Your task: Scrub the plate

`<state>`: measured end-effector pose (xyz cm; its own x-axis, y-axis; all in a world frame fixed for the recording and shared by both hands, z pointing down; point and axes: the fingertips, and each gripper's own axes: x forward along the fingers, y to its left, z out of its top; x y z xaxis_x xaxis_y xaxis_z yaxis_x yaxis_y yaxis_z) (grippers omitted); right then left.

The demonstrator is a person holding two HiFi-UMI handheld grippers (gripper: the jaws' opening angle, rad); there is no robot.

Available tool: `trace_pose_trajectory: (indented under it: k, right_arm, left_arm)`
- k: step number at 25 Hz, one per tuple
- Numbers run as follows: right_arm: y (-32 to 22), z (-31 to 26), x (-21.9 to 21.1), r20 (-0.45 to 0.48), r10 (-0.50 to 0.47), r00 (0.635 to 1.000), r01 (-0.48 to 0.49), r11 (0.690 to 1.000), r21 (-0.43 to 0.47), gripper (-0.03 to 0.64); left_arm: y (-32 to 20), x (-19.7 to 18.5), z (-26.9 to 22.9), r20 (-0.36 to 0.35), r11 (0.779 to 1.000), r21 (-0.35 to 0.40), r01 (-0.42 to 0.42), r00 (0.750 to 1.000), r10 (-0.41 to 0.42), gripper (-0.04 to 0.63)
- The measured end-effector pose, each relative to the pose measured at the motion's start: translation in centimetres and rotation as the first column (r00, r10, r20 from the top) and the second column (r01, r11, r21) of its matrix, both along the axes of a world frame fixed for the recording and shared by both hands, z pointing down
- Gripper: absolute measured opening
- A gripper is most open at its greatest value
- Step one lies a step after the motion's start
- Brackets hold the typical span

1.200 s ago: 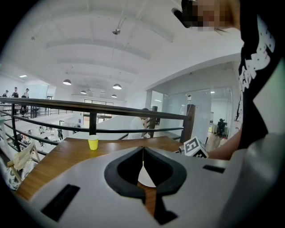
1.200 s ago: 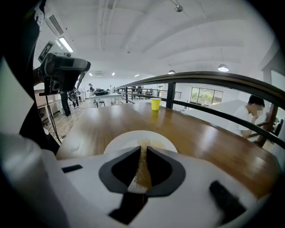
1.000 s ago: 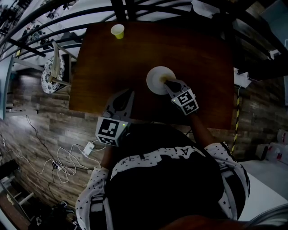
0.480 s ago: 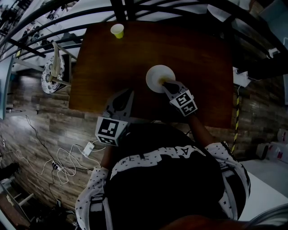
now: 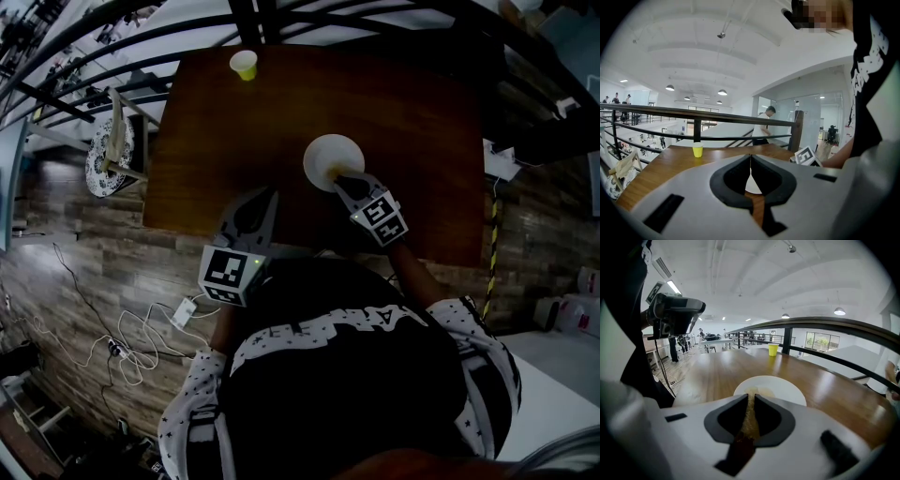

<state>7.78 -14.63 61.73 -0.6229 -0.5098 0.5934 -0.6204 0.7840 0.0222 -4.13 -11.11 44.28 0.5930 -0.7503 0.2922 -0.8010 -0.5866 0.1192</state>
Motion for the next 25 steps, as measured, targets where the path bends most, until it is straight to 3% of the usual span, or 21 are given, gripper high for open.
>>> trace_pose_trajectory:
  k: [25]
  right_arm:
    - [2.8, -0.5, -0.9, 0.039, -0.022, 0.999, 0.022, 1.000, -0.005, 0.049]
  left_arm:
    - [2.2, 0.4, -0.2, 0.001, 1.000, 0.004, 0.009, 1.000, -0.009, 0.014]
